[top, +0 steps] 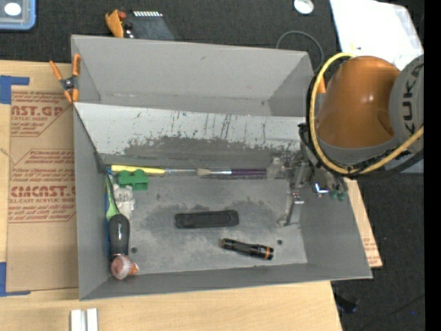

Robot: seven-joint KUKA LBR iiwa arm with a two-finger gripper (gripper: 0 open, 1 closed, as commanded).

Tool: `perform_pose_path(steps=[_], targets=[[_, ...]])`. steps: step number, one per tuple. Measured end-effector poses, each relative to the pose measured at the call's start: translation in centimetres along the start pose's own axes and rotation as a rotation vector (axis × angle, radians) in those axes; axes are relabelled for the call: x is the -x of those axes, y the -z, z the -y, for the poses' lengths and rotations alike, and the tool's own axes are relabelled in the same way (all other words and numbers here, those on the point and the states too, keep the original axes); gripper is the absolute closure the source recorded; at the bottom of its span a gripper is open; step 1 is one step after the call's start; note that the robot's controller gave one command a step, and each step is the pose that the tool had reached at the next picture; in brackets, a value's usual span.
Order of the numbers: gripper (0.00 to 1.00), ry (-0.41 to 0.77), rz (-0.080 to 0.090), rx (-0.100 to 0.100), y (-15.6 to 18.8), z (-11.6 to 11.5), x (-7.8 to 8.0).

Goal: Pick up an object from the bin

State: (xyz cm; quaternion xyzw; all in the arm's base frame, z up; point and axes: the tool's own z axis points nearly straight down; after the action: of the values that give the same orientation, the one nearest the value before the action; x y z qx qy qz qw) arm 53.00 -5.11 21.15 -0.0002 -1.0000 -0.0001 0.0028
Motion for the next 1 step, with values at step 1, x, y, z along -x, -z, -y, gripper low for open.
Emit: perform_pose_path(steps=[1], targets=[[0.0,0.001,0.008,-0.001,0.38,0.0,0.17]])
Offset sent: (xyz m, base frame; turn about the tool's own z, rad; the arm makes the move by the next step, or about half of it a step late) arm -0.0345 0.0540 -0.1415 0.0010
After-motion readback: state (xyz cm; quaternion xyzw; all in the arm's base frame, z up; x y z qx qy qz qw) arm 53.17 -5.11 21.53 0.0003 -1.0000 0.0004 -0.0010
